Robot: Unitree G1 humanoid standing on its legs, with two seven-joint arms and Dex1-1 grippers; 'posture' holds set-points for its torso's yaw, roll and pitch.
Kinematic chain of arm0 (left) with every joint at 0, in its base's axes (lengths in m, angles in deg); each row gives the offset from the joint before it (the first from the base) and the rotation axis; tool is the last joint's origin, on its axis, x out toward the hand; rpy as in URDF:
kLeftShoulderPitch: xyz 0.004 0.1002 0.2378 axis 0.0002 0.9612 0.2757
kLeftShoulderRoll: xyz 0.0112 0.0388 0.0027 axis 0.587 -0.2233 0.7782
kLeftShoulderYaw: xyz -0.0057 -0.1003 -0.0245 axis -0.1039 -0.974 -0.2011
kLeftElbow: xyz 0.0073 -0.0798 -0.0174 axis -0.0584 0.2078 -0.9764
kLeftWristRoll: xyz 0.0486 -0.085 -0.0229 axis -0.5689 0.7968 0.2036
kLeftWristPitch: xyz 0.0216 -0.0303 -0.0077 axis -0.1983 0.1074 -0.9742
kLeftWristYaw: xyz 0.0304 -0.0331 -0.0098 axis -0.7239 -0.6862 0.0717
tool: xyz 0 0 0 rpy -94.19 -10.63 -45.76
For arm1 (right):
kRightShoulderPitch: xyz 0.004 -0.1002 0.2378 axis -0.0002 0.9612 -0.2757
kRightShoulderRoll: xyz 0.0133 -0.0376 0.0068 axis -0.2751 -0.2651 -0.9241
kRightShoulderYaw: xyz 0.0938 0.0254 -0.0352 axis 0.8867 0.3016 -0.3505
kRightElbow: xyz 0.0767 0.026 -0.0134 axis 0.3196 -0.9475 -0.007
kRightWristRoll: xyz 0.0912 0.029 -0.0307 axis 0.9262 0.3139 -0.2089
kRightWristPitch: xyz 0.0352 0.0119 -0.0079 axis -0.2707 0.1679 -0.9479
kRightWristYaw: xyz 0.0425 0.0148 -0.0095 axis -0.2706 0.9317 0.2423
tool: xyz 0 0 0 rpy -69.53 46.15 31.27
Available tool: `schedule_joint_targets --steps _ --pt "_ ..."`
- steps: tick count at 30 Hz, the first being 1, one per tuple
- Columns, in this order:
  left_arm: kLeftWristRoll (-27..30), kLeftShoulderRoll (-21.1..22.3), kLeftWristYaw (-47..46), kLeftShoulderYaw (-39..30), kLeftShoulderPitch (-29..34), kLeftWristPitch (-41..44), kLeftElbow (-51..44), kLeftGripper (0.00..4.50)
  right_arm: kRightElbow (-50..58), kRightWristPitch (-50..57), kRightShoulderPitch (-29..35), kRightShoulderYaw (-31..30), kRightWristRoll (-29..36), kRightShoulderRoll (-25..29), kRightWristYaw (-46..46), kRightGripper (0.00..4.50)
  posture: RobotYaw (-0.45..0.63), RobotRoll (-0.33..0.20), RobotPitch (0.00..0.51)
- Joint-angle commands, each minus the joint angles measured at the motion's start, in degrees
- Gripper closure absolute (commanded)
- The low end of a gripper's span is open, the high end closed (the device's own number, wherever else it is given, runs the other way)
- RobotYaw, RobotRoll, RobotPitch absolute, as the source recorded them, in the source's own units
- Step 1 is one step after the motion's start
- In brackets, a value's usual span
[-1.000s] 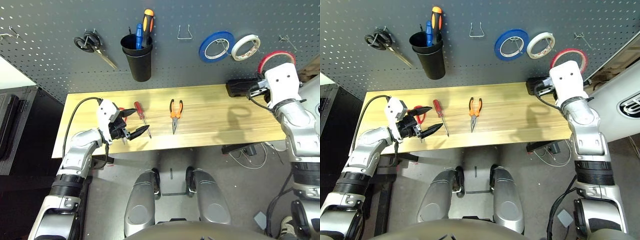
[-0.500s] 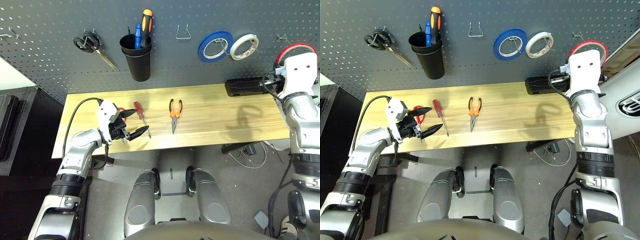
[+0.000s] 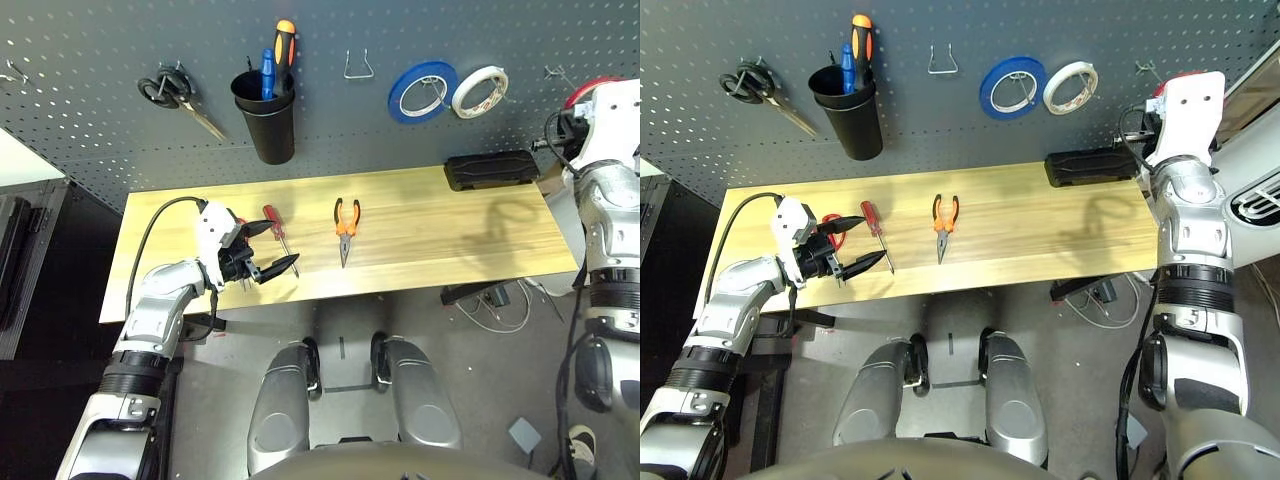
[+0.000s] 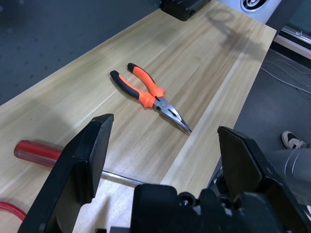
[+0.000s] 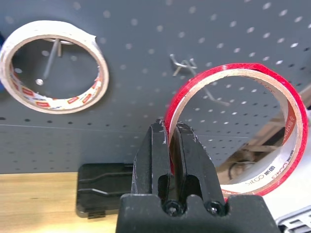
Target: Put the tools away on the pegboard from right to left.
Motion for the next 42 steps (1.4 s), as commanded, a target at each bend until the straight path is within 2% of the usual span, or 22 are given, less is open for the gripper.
schedule_joint_targets --steps 1,12,16,25,26,34,38,40,42 --pt "-0.6 0.5 0.4 0.8 1.2 0.8 -0.8 0.00 -4.0 -1.5 -1.4 -0.1 0.3 0.7 0.6 4.47 -0.06 0.000 0.212" --pt "-0.4 0.7 0.1 0.4 2.3 1.9 -2.7 0.00 -13.8 -4.4 -6.7 -0.2 0.4 1.2 1.1 4.47 -0.04 0.000 0.216" --pt "-0.5 0.6 -0.1 0.5 2.3 2.2 -3.1 0.00 -14.9 -4.9 -7.2 -0.5 0.2 1.0 1.0 3.35 -0.04 0.000 0.215" --pt "-0.4 0.6 0.1 0.5 2.1 2.5 -3.1 0.00 -10.8 -5.8 -4.8 -1.6 -0.4 0.2 0.1 0.21 -0.04 0.000 0.215" --pt "-0.4 0.6 0.1 0.5 2.1 2.5 -3.2 0.00 -9.2 -5.8 -3.8 -1.9 -0.7 0.2 0.2 0.06 -0.04 0.000 0.215" --pt "-0.6 0.5 0.3 0.8 1.3 2.5 -2.7 0.00 3.0 -2.2 4.9 -3.1 0.7 -0.5 2.6 0.06 -0.06 0.000 0.215" --pt "-0.6 0.4 0.4 0.9 1.2 2.5 -2.7 0.00 10.4 5.1 10.2 -1.8 7.4 -2.7 7.8 0.06 -0.06 0.000 0.216" --pt "-0.6 0.4 0.4 1.0 1.2 2.4 -2.6 0.00 12.5 10.0 10.7 0.5 12.5 -4.3 8.9 0.06 -0.06 0.000 0.216" --pt "-0.7 0.3 0.4 1.0 1.1 2.3 -2.5 0.00 13.6 12.7 11.0 1.5 14.6 -4.8 9.2 0.06 -0.06 0.000 0.216"
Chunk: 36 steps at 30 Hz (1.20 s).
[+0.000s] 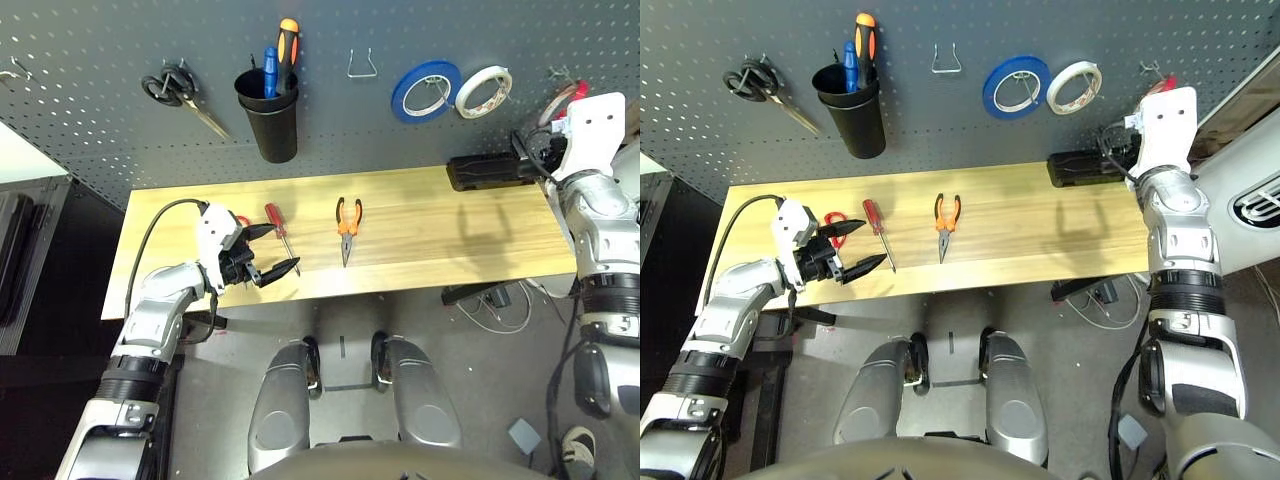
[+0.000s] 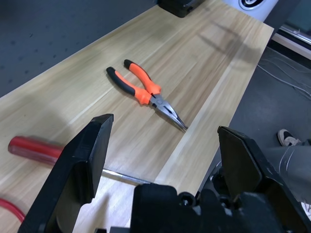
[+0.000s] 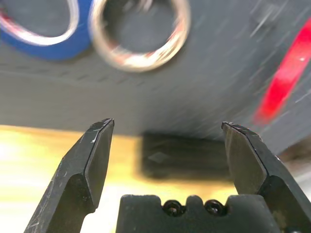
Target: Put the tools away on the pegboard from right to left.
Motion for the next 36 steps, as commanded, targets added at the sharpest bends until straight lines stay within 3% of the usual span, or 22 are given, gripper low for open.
schedule_joint_targets --steps 1,9,14,24,29,36 --pt "-0.7 0.1 0.4 1.0 0.6 0.1 -0.2 0.00 3.5 5.4 1.7 1.7 3.8 0.0 1.1 0.06 -0.06 0.000 0.216" --pt "-0.8 -0.3 0.1 1.2 1.1 -0.1 -0.3 0.00 1.7 11.1 3.6 -8.5 -3.3 2.2 3.1 0.06 -0.06 0.000 0.222" --pt "-0.4 -0.2 0.0 0.9 2.6 0.2 -1.9 0.00 -1.7 15.4 -1.1 -14.3 -5.7 0.2 4.6 0.06 -0.03 0.000 0.237" --pt "-0.1 0.0 -0.9 0.7 5.0 1.9 -5.7 0.00 -10.3 21.5 -10.5 -16.7 -6.8 -7.1 2.3 0.06 0.01 0.000 0.291" --pt "-0.2 0.3 -2.1 -0.3 5.8 2.4 -5.9 0.00 -16.3 26.7 -15.5 -19.8 -9.3 -13.7 -1.3 0.06 0.02 0.000 0.315" --pt "-1.2 1.9 -4.4 -1.4 6.6 3.1 -6.6 0.00 -25.4 24.7 -19.0 -19.0 -10.5 -20.7 -6.0 0.06 0.05 0.000 0.342"
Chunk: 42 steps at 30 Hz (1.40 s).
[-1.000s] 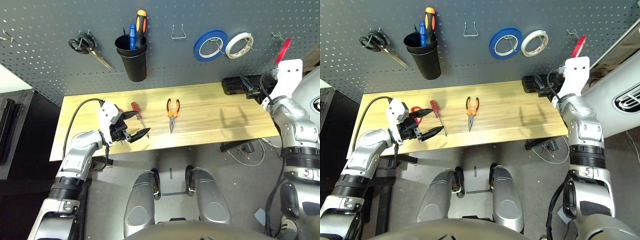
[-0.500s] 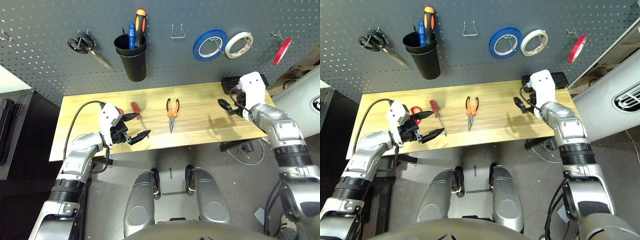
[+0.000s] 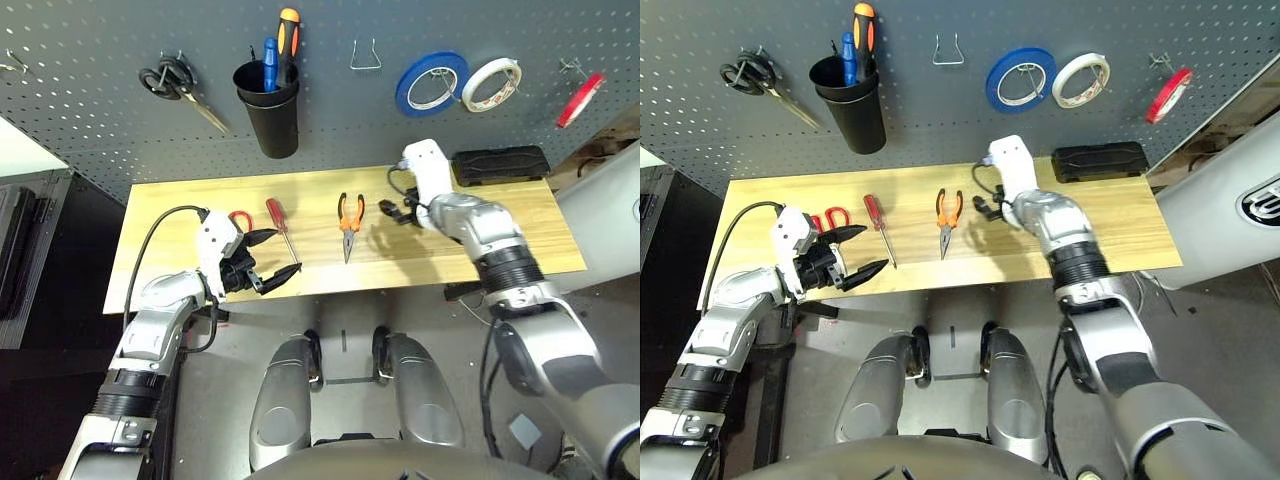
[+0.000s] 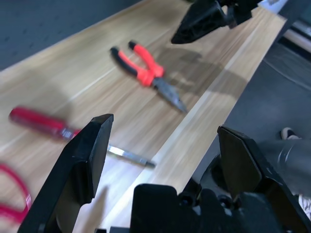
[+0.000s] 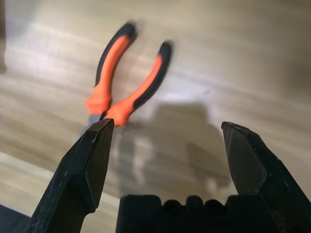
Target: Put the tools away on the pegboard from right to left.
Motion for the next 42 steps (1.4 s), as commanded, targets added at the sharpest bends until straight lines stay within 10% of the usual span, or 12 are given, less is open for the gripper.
schedule_joint_targets --steps 1,18,30,42 --pt "-1.3 0.7 -1.5 -0.1 1.3 1.0 -0.5 0.00 -5.3 -1.9 -1.0 0.6 -0.8 -2.4 -2.4 0.06 0.05 0.000 0.345" --pt "-0.1 1.1 -3.5 -1.6 2.8 2.6 -3.3 0.00 -30.0 -17.0 -10.8 4.7 -2.1 -9.0 -9.9 0.06 0.08 0.000 0.357" --pt "-0.1 0.9 -3.9 -1.5 3.5 2.7 -4.4 0.00 -34.6 -20.8 -11.5 5.0 -3.5 -10.4 -10.8 3.84 0.11 0.000 0.337" --pt "-0.5 0.0 -4.3 -0.6 2.6 2.2 -3.7 0.00 -32.4 -22.3 -10.3 3.2 -5.7 -8.4 -7.8 3.96 0.09 0.000 0.325"
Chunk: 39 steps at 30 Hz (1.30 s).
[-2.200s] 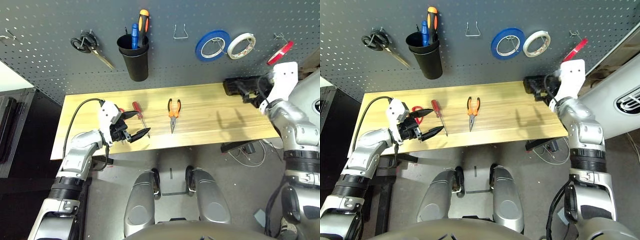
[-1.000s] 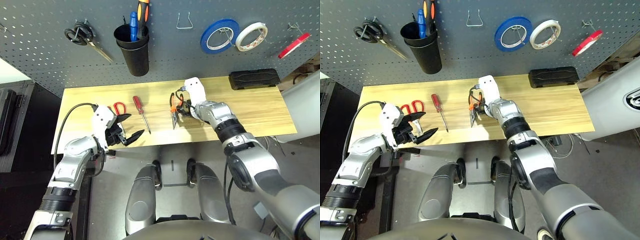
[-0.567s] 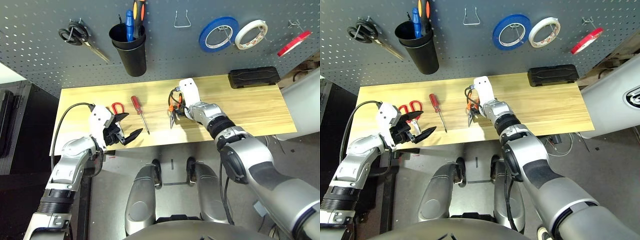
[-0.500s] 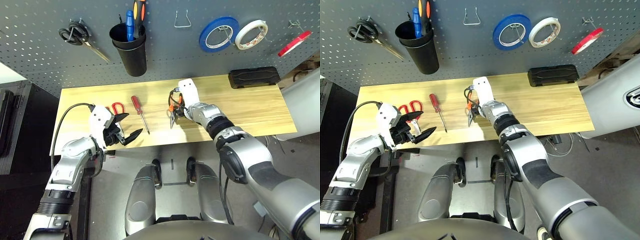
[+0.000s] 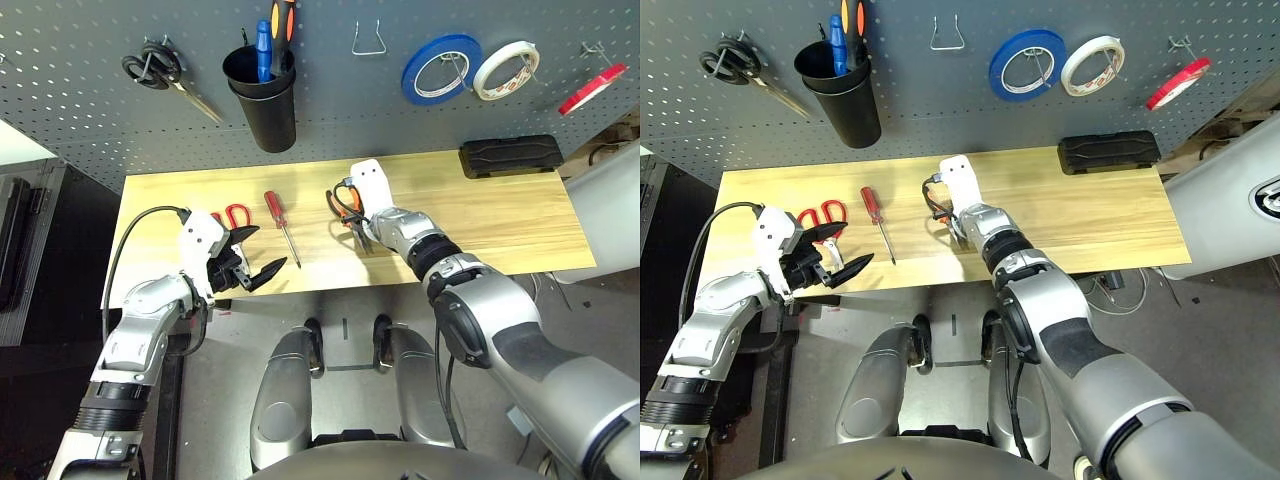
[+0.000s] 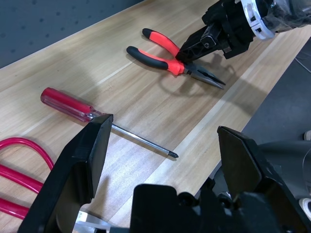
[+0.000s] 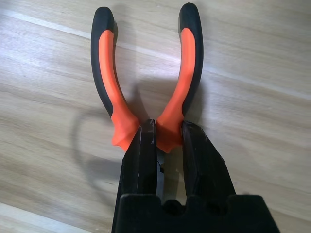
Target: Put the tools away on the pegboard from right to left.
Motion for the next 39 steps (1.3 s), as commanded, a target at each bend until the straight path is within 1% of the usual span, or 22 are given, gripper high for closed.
schedule_joint_targets --steps 1,3,6,12,16,20,22,29,33,36,39 --pt "-0.4 -0.4 0.2 0.9 0.4 0.0 0.7 0.00 1.0 -0.4 2.2 -1.3 -1.5 0.8 2.0 3.96 0.09 0.000 0.321" --pt "-0.5 -0.4 0.2 1.0 0.1 -0.2 1.0 0.00 2.9 -0.8 3.0 -2.2 -2.2 1.3 3.5 3.96 0.09 0.000 0.319" --pt "-0.5 -0.4 0.3 1.1 -0.2 -0.3 1.3 0.00 10.0 -1.2 6.3 -4.6 -3.1 2.7 7.7 3.96 0.08 0.000 0.316" --pt "-0.5 -0.3 0.6 1.2 -1.1 -0.7 2.4 0.00 31.4 -0.1 18.2 -9.4 -4.2 6.3 13.9 3.96 0.07 0.000 0.310" --pt "-0.6 -0.2 0.8 1.4 -1.7 -0.9 3.0 0.00 42.9 -0.2 24.1 -10.1 -3.5 8.7 16.7 3.96 0.06 0.000 0.311" --pt "-0.7 -0.1 1.2 1.5 -2.3 -1.3 3.9 0.00 50.7 -2.3 28.3 -9.6 -2.0 10.7 19.3 3.96 0.05 0.000 0.307" --pt "-0.8 -0.1 1.3 1.5 -2.7 -1.4 4.2 0.00 54.5 -3.6 30.2 -8.3 -0.6 11.4 20.1 3.96 0.05 0.000 0.305" --pt "-1.0 0.1 1.9 1.7 -3.9 -2.2 5.7 0.00 64.5 -4.7 32.9 -4.9 3.4 11.9 20.1 3.96 0.03 0.000 0.292" --pt "-1.1 0.2 2.2 1.7 -4.5 -2.5 6.4 0.00 69.0 -4.6 33.7 -4.5 4.7 12.2 20.4 3.96 0.03 0.000 0.288" --pt "-1.1 0.3 2.6 1.7 -5.1 -2.5 6.7 0.00 72.9 -3.7 33.6 -4.0 6.1 12.1 20.2 3.96 0.02 0.000 0.287" --pt "-1.2 0.4 3.0 1.9 -6.0 -2.8 7.4 0.00 75.0 -3.8 32.7 -4.3 6.1 11.8 19.3 3.96 0.02 0.000 0.286"
